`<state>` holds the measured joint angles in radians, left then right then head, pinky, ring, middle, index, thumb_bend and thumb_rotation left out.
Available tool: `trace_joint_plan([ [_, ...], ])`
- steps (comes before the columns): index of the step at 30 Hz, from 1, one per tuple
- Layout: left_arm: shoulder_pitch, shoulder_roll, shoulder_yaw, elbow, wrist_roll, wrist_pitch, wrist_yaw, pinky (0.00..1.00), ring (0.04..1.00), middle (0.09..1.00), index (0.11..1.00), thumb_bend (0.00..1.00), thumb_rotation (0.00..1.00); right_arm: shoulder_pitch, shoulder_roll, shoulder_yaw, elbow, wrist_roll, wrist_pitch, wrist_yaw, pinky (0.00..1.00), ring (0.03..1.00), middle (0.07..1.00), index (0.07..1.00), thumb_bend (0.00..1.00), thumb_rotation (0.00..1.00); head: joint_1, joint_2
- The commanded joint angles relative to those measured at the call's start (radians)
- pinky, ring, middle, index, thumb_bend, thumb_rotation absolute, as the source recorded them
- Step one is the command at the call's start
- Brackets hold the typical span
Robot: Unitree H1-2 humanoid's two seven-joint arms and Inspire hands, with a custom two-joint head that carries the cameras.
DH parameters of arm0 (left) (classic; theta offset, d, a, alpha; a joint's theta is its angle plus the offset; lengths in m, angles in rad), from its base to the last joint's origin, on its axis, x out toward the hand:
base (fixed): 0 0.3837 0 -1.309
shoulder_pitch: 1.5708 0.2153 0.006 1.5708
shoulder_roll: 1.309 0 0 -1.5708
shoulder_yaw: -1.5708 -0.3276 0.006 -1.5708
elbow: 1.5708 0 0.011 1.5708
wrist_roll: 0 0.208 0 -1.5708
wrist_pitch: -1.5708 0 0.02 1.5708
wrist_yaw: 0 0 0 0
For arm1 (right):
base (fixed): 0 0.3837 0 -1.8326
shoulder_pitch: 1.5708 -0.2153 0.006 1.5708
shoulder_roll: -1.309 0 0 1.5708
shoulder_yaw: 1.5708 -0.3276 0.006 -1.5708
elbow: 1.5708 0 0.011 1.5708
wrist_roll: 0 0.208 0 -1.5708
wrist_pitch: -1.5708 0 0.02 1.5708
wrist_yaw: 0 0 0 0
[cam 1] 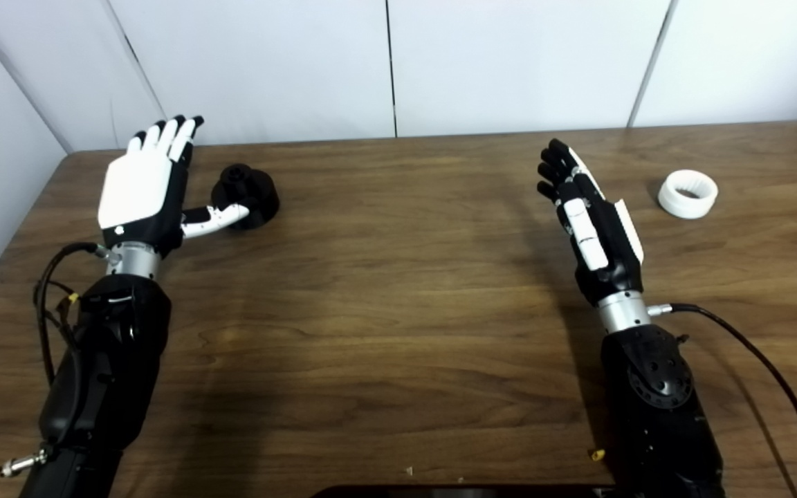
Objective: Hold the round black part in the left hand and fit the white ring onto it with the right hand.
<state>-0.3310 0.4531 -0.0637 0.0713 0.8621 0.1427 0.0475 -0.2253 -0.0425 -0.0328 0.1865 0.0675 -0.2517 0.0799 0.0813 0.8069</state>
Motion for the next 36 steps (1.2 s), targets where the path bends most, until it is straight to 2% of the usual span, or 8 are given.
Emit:
trace_joint_plan([
  [1,-0.064,0.038,0.011,0.011,0.011,0.003,0.037,1.0,1.0,1.0,0.966,0.87,0.62,0.096,0.003,-0.013,0.061,0.032,-0.017,0.004,0.9,0.921,0.915,0.913,0.59,0.82,0.001,0.0],
  [8,-0.08,0.044,0.011,0.066,-0.02,0.018,0.011,1.0,1.0,1.0,0.965,0.93,0.66,0.098,0.0,-0.013,0.056,0.031,-0.012,0.007,0.9,0.922,0.916,0.915,0.56,0.82,0.002,-0.003],
  [12,-0.098,0.057,-0.021,0.111,0.012,0.039,-0.005,1.0,1.0,1.0,0.955,0.96,0.63,0.097,-0.001,-0.013,0.062,0.026,-0.019,0.005,0.9,0.918,0.917,0.913,0.57,0.82,0.001,-0.003],
  [20,-0.137,0.072,-0.076,0.192,0.011,0.045,-0.025,1.0,1.0,1.0,0.935,1.0,0.65,0.102,0.001,-0.012,0.051,0.025,-0.012,0.004,0.9,0.918,0.918,0.913,0.58,0.82,-0.006,-0.001],
  [27,-0.157,0.067,-0.095,0.236,-0.017,0.037,-0.033,1.0,1.0,1.0,0.92,1.0,0.64,0.107,-0.002,-0.014,0.041,0.029,0.001,0.005,0.9,0.922,0.919,0.917,0.59,0.82,-0.006,0.003],
  [36,-0.173,0.052,-0.116,0.299,-0.055,0.037,-0.045,1.0,1.0,1.0,0.923,1.0,0.61,0.105,-0.001,-0.013,0.053,0.026,-0.018,0.005,0.9,0.917,0.916,0.914,0.6,0.82,-0.011,0.005],
])
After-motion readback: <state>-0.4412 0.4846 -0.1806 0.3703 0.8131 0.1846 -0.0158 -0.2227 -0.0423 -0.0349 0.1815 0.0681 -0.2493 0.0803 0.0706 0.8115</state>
